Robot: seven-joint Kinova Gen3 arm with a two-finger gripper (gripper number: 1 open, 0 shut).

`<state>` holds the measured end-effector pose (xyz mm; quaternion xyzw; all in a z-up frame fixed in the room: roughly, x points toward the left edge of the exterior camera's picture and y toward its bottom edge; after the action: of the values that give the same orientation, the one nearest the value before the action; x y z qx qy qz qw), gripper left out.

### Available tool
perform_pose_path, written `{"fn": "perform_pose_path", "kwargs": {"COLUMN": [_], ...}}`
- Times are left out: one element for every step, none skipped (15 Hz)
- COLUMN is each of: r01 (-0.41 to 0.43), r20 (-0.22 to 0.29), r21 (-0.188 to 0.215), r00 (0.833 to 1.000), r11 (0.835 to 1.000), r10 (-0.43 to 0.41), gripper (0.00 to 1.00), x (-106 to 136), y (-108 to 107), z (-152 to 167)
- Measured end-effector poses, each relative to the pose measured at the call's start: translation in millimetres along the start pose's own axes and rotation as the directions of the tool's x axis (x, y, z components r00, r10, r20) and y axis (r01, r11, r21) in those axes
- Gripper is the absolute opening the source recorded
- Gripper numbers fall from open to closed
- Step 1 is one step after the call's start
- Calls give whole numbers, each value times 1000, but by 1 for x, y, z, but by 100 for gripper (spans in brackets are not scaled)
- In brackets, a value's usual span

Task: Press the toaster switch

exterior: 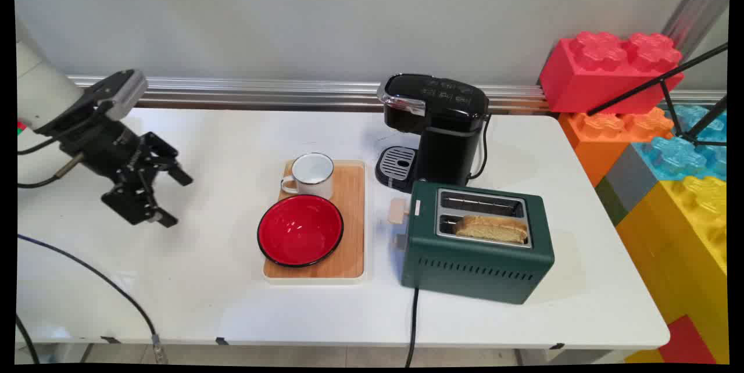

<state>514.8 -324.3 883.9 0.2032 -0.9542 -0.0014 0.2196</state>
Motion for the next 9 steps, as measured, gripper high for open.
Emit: {"fn": "perform_pose_path", "kwargs": {"r01": [-8, -17, -26, -31, -34, -35, -34, -33, -33], "r20": [-34, -73, -113, -141, -168, -189, -218, -245, -269], "r21": [-16, -33, -45, -50, -55, -58, -61, -65, -68], "r00": [999, 997, 993, 990, 985, 982, 976, 969, 963], "r11": [1000, 999, 999, 998, 998, 998, 998, 997, 997], "r10": [7, 15, 21, 23, 25, 24, 20, 16, 14], "gripper": [100, 100, 100, 100, 100, 100, 100, 100, 100], "x": [7, 14, 22, 28, 34, 38, 44, 50, 55], "y": [2, 4, 5, 6, 7, 7, 7, 7, 8], "z": [0, 1, 1, 0, 0, 0, -1, -1, -2]}}
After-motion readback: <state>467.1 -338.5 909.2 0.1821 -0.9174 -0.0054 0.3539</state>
